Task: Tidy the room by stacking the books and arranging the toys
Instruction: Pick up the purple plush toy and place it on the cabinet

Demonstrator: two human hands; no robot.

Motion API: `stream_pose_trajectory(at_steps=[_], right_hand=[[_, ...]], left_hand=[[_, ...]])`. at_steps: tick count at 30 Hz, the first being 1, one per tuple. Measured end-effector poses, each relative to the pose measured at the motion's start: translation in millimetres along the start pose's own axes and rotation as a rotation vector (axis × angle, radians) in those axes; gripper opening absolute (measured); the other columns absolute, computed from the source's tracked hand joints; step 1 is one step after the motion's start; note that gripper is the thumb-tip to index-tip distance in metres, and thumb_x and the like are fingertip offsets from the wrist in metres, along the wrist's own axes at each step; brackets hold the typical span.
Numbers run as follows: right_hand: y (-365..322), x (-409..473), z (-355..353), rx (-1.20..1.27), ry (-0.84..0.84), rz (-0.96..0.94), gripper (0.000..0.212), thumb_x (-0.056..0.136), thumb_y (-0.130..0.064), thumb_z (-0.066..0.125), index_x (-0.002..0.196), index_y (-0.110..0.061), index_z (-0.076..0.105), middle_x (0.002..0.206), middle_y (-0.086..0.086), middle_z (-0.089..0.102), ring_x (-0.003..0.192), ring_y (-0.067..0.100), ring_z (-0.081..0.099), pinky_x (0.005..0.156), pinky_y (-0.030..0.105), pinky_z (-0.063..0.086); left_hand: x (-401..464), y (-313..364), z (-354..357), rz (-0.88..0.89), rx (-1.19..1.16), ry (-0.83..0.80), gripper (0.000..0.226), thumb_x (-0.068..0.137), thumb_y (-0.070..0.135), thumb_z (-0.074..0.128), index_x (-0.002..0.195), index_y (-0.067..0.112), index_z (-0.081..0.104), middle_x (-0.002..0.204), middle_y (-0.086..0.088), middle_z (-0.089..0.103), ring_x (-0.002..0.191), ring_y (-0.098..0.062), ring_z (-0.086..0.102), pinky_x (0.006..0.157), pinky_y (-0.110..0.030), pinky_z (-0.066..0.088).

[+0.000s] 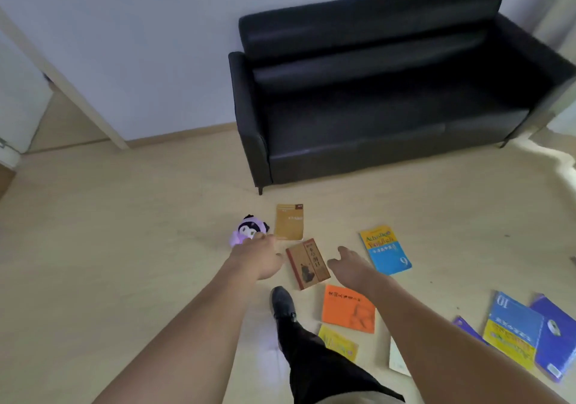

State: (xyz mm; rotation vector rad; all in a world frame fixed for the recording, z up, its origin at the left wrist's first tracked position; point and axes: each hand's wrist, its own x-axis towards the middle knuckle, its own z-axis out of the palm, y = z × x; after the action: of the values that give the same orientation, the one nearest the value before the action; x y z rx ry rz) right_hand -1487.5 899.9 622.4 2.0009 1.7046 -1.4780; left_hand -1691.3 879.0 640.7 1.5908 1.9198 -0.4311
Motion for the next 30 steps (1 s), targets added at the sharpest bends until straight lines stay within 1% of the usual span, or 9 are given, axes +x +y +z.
stream_pose_trajectory(at_steps=[4, 8, 11, 14, 16, 21, 24, 28, 30], right_hand=[[-69.0, 84.1, 17.3, 0.073, -0.046, 0.015, 0.041, 0.092, -0.019, 0.041, 0.132, -0.010, 0.046, 0.124, 0.013, 0.054, 0.104, 0.028, 0.054, 0.074, 0.029, 0.043], [-122.1, 157.8, 32.0, 0.111, -0.054, 0.021, 0.047, 0.088, -0.028, 0.042, 0.132, -0.011, 0.046, 0.129, 0.014, 0.054, 0.112, 0.032, 0.056, 0.092, 0.036, 0.048], [-159.5, 177.2, 40.4, 0.124, -0.059, 0.051, 0.043, 0.090, -0.032, 0.042, 0.129, -0.013, 0.043, 0.126, 0.012, 0.052, 0.103, 0.028, 0.056, 0.084, 0.036, 0.047], [-189.4, 203.2, 58.4, 0.080, -0.098, 0.096, 0.048, 0.096, -0.026, 0.038, 0.141, -0.011, 0.038, 0.138, 0.012, 0.045, 0.123, 0.029, 0.046, 0.095, 0.034, 0.039], [-207.2, 235.4, 79.8, 0.068, -0.094, 0.140, 0.052, 0.095, -0.028, 0.038, 0.145, -0.014, 0.037, 0.143, 0.009, 0.044, 0.128, 0.027, 0.043, 0.092, 0.035, 0.036], [-236.2, 321.3, 151.1, 0.208, -0.132, 0.213, 0.058, 0.094, -0.026, 0.042, 0.151, -0.021, 0.031, 0.153, 0.005, 0.033, 0.135, 0.024, 0.040, 0.104, 0.033, 0.039], [-235.4, 402.9, 217.5, 0.245, -0.117, 0.254, 0.059, 0.091, -0.025, 0.046, 0.148, -0.028, 0.033, 0.148, 0.003, 0.037, 0.131, 0.024, 0.044, 0.103, 0.036, 0.042], [-204.5, 518.0, 303.3, 0.218, -0.066, 0.278, 0.065, 0.089, -0.024, 0.050, 0.150, -0.030, 0.027, 0.149, 0.000, 0.034, 0.128, 0.024, 0.046, 0.102, 0.037, 0.044], [-177.5, 580.2, 355.0, 0.173, -0.030, 0.274, 0.067, 0.089, -0.023, 0.053, 0.150, -0.029, 0.025, 0.148, 0.002, 0.033, 0.125, 0.027, 0.047, 0.096, 0.035, 0.046]], left_hand=[[84.9, -75.3, -43.3, -0.043, 0.019, -0.022, 0.050, 0.099, 0.039, 0.040, 0.147, 0.023, 0.040, 0.151, -0.004, 0.038, 0.130, -0.030, 0.046, 0.106, -0.041, 0.041], [150.6, -129.0, -89.8, -0.115, 0.035, -0.056, 0.051, 0.099, 0.037, 0.043, 0.147, 0.021, 0.040, 0.150, -0.008, 0.038, 0.131, -0.031, 0.045, 0.106, -0.040, 0.041], [184.3, -145.2, -112.2, -0.114, -0.001, -0.063, 0.050, 0.099, 0.035, 0.043, 0.147, 0.020, 0.040, 0.148, -0.010, 0.039, 0.131, -0.033, 0.045, 0.104, -0.038, 0.041], [221.4, -158.0, -122.2, -0.083, -0.026, -0.141, 0.053, 0.098, 0.037, 0.044, 0.148, 0.020, 0.038, 0.148, -0.010, 0.040, 0.132, -0.033, 0.044, 0.102, -0.038, 0.041], [258.6, -174.5, -120.2, -0.056, -0.028, -0.193, 0.055, 0.097, 0.041, 0.045, 0.148, 0.020, 0.038, 0.146, -0.011, 0.042, 0.131, -0.034, 0.045, 0.100, -0.038, 0.040], [361.2, -228.0, -71.4, 0.013, 0.011, -0.361, 0.053, 0.097, 0.032, 0.041, 0.150, 0.027, 0.035, 0.143, -0.010, 0.045, 0.127, -0.033, 0.049, 0.103, -0.039, 0.043], [456.3, -273.9, -11.9, 0.061, 0.063, -0.466, 0.052, 0.096, 0.030, 0.044, 0.147, 0.026, 0.037, 0.140, -0.010, 0.048, 0.123, -0.032, 0.052, 0.100, -0.039, 0.045], [569.5, -323.4, 84.7, 0.111, 0.172, -0.496, 0.052, 0.094, 0.034, 0.049, 0.144, 0.025, 0.039, 0.135, -0.009, 0.051, 0.120, -0.031, 0.053, 0.096, -0.040, 0.047], [623.1, -350.3, 151.0, 0.140, 0.230, -0.479, 0.055, 0.092, 0.034, 0.053, 0.144, 0.027, 0.036, 0.136, -0.009, 0.048, 0.120, -0.032, 0.051, 0.093, -0.040, 0.046]])
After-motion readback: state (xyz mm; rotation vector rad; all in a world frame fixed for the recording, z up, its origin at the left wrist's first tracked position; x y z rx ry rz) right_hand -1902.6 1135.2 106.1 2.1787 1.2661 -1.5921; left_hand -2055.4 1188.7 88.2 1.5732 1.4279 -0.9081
